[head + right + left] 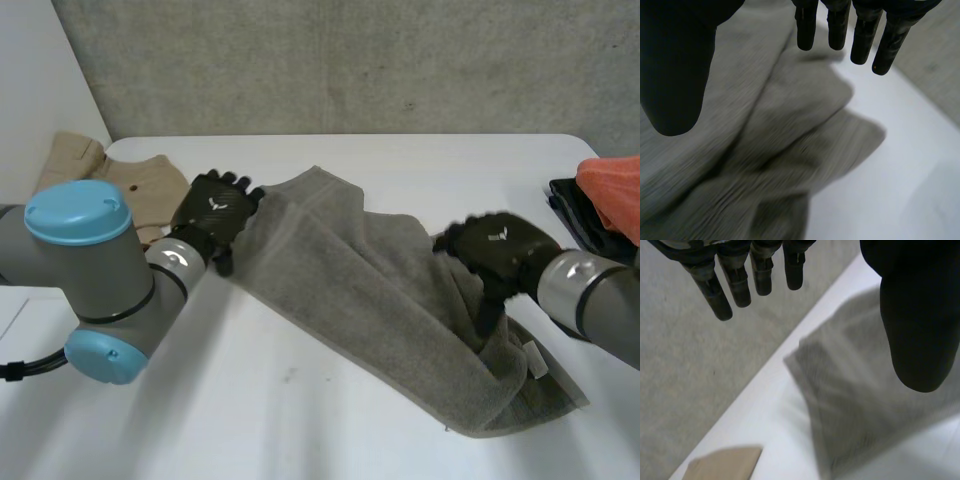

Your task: Fold the laundry.

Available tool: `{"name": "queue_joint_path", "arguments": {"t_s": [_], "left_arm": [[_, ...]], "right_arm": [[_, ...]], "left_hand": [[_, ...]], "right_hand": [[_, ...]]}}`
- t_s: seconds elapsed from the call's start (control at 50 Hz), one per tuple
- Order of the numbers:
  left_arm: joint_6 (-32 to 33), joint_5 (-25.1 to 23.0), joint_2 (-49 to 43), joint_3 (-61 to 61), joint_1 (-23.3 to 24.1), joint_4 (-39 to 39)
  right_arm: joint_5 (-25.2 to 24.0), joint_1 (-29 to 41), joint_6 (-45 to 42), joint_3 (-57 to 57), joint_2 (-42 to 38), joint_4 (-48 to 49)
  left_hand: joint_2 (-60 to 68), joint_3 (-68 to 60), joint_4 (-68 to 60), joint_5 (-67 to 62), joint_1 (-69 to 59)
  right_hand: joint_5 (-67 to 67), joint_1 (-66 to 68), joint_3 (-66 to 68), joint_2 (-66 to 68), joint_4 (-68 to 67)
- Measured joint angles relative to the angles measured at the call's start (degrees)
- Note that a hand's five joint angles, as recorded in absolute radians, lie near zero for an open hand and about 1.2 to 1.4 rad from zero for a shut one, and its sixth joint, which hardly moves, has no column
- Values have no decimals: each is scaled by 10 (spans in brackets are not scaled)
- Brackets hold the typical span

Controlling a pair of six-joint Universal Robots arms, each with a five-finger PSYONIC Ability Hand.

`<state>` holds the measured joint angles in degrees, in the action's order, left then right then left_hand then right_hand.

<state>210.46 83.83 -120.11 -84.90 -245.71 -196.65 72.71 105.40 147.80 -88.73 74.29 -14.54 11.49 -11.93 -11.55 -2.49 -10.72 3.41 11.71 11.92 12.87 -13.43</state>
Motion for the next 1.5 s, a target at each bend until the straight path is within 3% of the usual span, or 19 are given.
{"name": "queue_joint_path", "arguments": {"t_s": [0.12,0.32,0.38,0.44,0.5,0.62,0.9,1.14,1.4,1.5], "left_arm": [[29,-12,-45,13,-30,0],[24,-20,-52,12,-26,1],[21,-20,-48,7,-19,1],[18,-20,-43,0,-13,2],[16,-20,-37,-7,-10,2],[6,-20,-15,-25,-4,2],[-122,-19,2,-50,-3,15],[-190,-8,-30,-39,9,31],[-232,38,-72,13,39,24],[-241,70,-104,45,51,15]], "right_arm": [[1,-29,-87,-37,18,-95],[0,-58,-139,-121,30,-72],[0,-64,-140,-158,28,-26],[1,-65,-137,-177,26,19],[1,-64,-135,-182,26,53],[1,-59,-116,-160,31,101],[-4,5,90,25,73,99],[3,75,140,109,113,83],[1,80,172,131,171,57],[0,77,181,132,186,52]], "left_hand": [[0,0,0,0,0],[0,0,0,0,0],[0,0,0,0,0],[0,0,0,0,0],[0,0,0,0,0],[0,0,0,0,0],[0,0,0,0,-1],[0,0,0,0,-2],[5,-4,-5,-2,-2],[49,-41,-47,-38,-59]], "right_hand": [[7,3,14,5,-4],[45,36,64,47,-47],[147,135,173,164,-155],[383,350,399,406,-397],[513,427,534,535,-529],[523,428,558,541,-545],[523,428,558,541,-546],[523,428,558,541,-546],[523,428,558,541,-546],[523,428,558,541,-546]]}}
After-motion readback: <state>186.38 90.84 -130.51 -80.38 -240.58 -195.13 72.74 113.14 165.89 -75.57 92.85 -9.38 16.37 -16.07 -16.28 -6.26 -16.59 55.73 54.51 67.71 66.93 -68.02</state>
